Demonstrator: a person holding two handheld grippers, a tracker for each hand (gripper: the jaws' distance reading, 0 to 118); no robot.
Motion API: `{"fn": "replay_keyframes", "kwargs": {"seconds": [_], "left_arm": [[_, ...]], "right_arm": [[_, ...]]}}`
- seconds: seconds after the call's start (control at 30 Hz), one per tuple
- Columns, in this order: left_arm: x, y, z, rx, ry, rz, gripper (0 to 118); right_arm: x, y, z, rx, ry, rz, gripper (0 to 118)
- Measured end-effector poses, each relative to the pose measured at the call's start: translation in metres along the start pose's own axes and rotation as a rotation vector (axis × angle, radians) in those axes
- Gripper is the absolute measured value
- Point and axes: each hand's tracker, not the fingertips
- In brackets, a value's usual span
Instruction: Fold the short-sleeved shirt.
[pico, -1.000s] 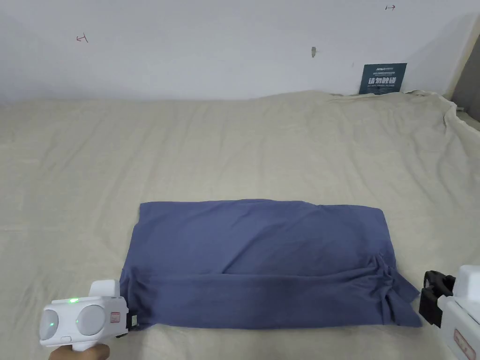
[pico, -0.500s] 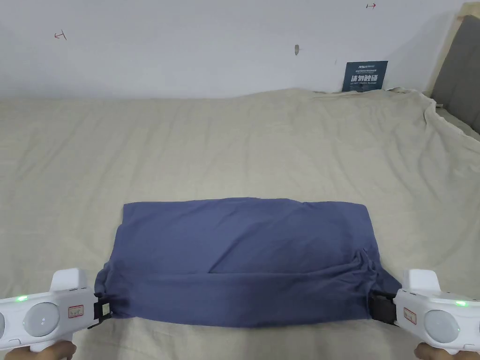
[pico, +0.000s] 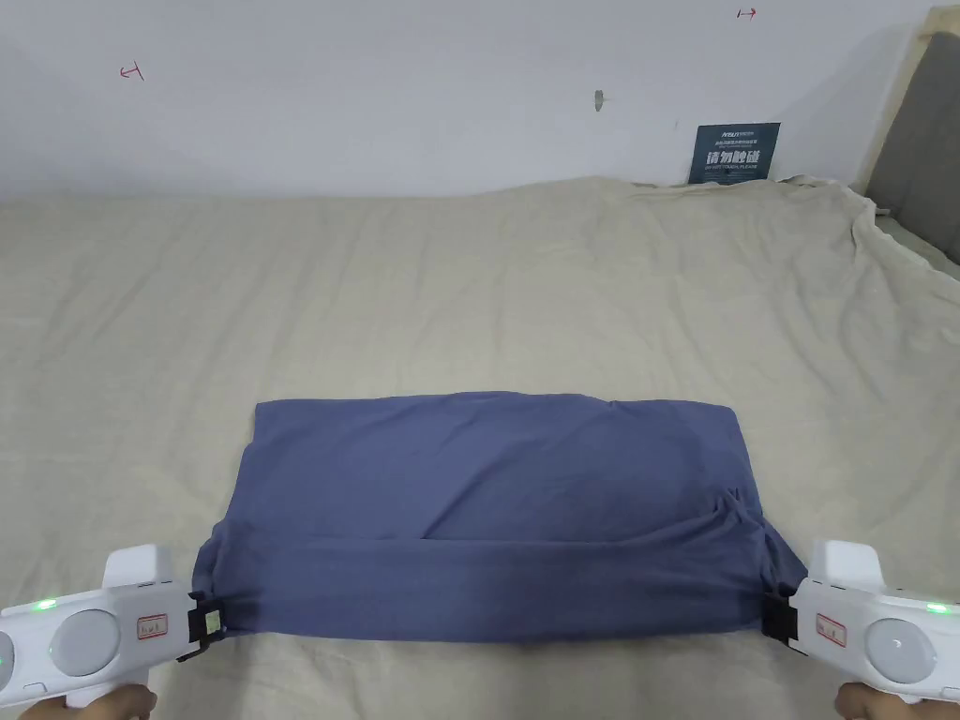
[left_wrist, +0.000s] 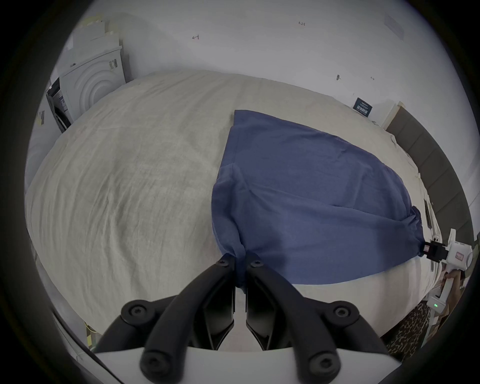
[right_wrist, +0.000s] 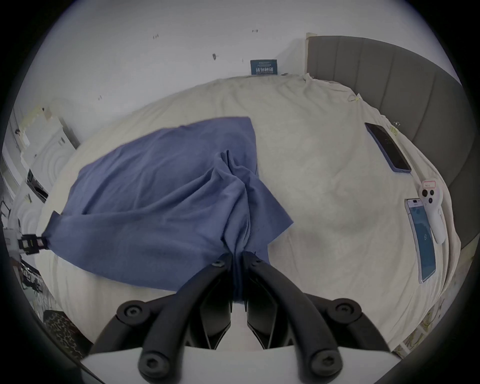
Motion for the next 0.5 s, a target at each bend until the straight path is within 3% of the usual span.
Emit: {"fn": "replay_keyframes", "kwargs": {"seconds": [0.3, 0.5], "left_arm": [[-0.017, -0.039, 0.043, 0.007, -0.028, 0.03, 3], [-0.025, -0.077, 0.057, -0.027, -0.008, 0.02, 3]], "right_arm": [[0.007, -0.027, 0.076, 0.067, 0.063, -0.005, 6], [0.019, -0.066, 0.085, 0.039, 0.067, 0.002, 6]]}}
